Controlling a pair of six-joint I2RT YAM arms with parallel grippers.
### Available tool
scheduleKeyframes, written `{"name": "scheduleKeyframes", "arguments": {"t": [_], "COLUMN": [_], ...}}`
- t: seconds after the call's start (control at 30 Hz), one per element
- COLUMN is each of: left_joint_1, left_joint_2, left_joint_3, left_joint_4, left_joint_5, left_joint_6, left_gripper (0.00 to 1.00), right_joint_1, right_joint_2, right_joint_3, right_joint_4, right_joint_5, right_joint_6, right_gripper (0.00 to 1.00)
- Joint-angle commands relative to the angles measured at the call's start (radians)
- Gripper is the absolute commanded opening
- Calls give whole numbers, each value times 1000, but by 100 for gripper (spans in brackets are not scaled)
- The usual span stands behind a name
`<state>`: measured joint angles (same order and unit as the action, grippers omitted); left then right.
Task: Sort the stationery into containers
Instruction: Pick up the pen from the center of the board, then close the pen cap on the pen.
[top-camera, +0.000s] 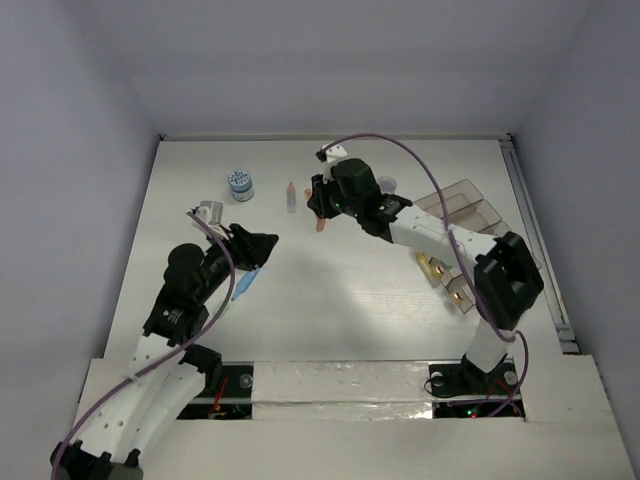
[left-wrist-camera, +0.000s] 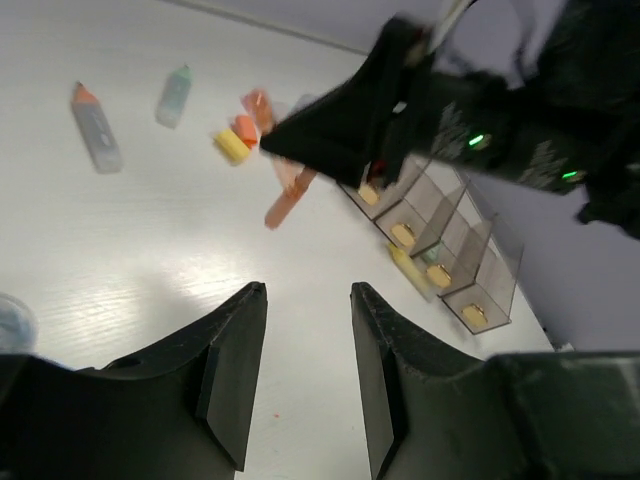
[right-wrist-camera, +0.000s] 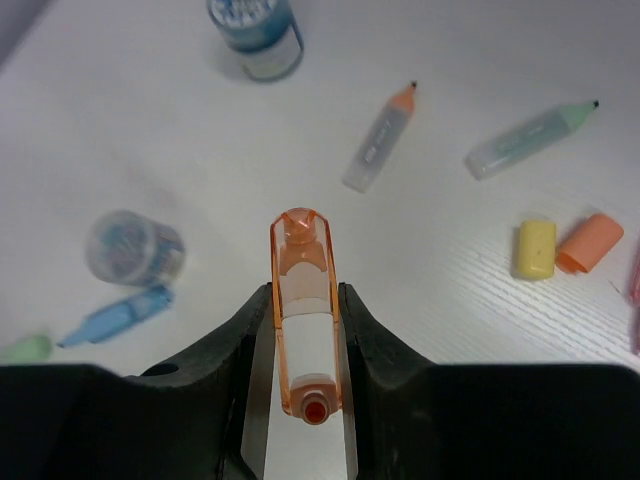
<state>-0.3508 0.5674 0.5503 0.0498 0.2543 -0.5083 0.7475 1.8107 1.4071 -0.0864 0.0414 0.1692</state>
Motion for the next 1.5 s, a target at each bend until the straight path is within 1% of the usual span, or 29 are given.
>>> {"name": "scheduleKeyframes", "arguments": {"t": [0.0, 0.03, 0.07, 0.1, 0.13, 0.17, 0.2, 0.23, 0.27, 0.3, 0.33, 0.37, 0.43, 0.5, 0.57, 0.63, 0.83, 1.03, 1.23, 1.27, 1.37, 1.4, 1.47], "left_joint_1": [-66, -150, -196, -241, -305, -322, -336, -336, -346, -346, -346, -346, -356, -356, -366, -375, -405, -415, -415, -415, -415, -415, -415], "left_joint_2": [75, 103, 164, 198, 224, 273, 291, 308, 336, 347, 347, 360, 365, 365, 362, 367, 402, 417, 440, 443, 450, 450, 450], "left_joint_3": [-78, -88, -86, -81, -76, -78, -79, -81, -82, -82, -84, -92, -96, -102, -122, -127, -118, -102, -98, -99, -99, -99, -102], "left_joint_4": [177, 200, 203, 209, 240, 260, 287, 330, 346, 361, 398, 416, 452, 470, 522, 564, 599, 616, 630, 636, 637, 637, 639], "left_joint_5": [18, -25, -77, -177, -212, -239, -294, -315, -332, -364, -374, -381, -424, -435, -438, -418, -391, -386, -382, -382, -383, -389, -397], "left_joint_6": [-96, -90, -81, -58, -47, -39, -30, -10, 0, 14, 46, 62, 103, 125, 154, 169, 209, 218, 211, 208, 202, 194, 186], "left_gripper": [36, 37, 38, 39, 40, 42, 44, 47, 52, 54, 57, 61, 62, 63, 63, 63, 62, 58, 50, 43, 33, 26, 20], "right_joint_1": [3, 3, 3, 3, 3, 3, 3, 3, 3, 3, 3, 3, 3, 3, 3, 3, 3, 3, 3, 3, 3, 3, 3], "right_joint_2": [-92, -120, -131, -143, -164, -172, -183, -192, -209, -220, -232, -250, -267, -274, -275, -271, -249, -228, -217, -214, -212, -214, -217], "right_joint_3": [-60, -86, -94, -102, -109, -117, -122, -123, -125, -135, -140, -143, -148, -149, -152, -149, -137, -129, -129, -131, -138, -140, -152], "right_joint_4": [183, 195, 200, 206, 208, 205, 206, 203, 197, 197, 195, 191, 169, 168, 169, 180, 191, 186, 183, 188, 197, 206, 220], "right_joint_5": [-9, -21, -31, -34, -49, -67, -101, -126, -139, -162, -176, -184, -192, -190, -195, -221, -255, -276, -278, -278, -275, -272, -273], "right_joint_6": [139, 171, 188, 209, 219, 227, 236, 246, 253, 257, 263, 268, 263, 266, 279, 294, 312, 319, 322, 325, 331, 332, 337], "right_gripper": [0, 0, 0, 0, 0, 0, 0, 0, 0, 0, 0, 0, 0, 0, 0, 0, 0, 0, 0, 0, 0, 0, 0]}}
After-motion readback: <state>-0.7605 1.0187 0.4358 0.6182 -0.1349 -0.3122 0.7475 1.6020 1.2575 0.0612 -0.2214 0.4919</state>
